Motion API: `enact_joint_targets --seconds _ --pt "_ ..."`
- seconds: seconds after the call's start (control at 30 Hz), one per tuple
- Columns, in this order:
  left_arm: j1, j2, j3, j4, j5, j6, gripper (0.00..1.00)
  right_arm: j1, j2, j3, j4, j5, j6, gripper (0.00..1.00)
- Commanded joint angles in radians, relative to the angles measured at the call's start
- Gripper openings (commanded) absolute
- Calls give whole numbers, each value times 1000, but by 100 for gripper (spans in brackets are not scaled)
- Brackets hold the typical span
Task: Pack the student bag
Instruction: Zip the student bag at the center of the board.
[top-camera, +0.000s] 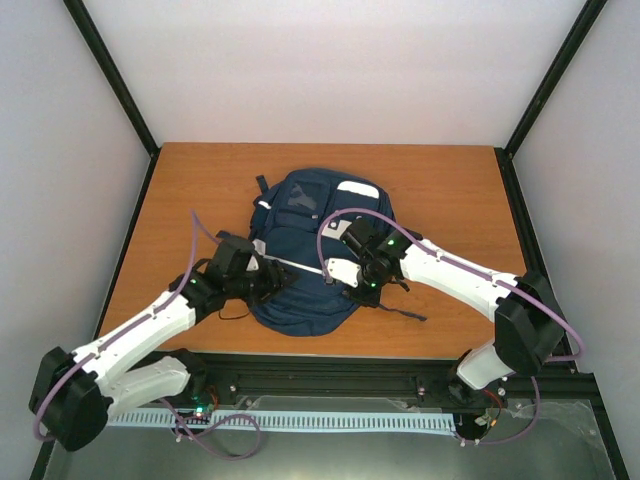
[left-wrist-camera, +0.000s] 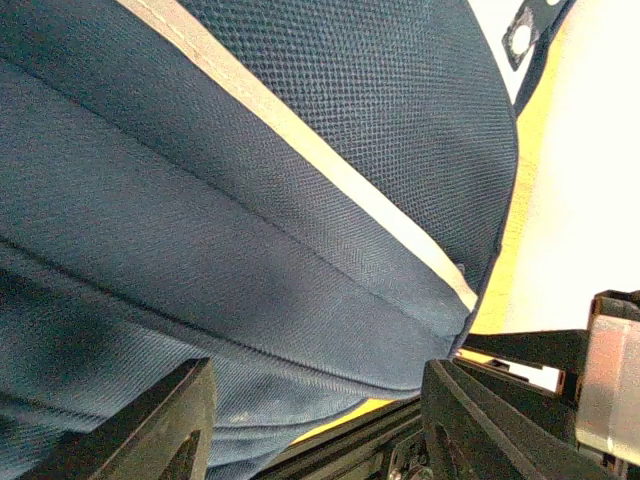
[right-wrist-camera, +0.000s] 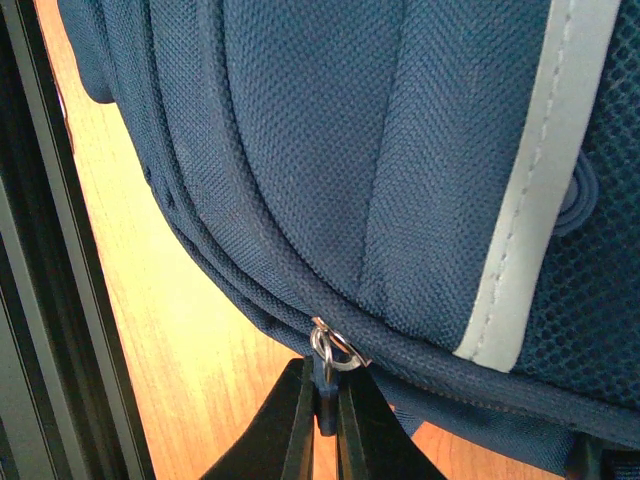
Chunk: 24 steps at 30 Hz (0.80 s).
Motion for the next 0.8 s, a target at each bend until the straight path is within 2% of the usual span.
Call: enact_joint_targets --seconds 0.0,0.1,0.2,0.43,0.53,0.77 --pt "-36 64 49 92 5 -47 58 12 2 31 32 -49 10 3" --pt "-47 95 64 89 -1 -51 57 12 2 30 29 -53 9 3" --pt "-48 118 80 86 6 -44 51 12 2 23 26 -53 6 3" --pt "-48 164 82 94 -1 -20 14 12 1 -3 32 -33 0 3" --pt "-48 172 81 89 -11 -16 3 9 -8 -18 33 10 -11 3" --pt "-47 164 72 79 -21 -6 1 -79 -30 -32 23 45 -40 3"
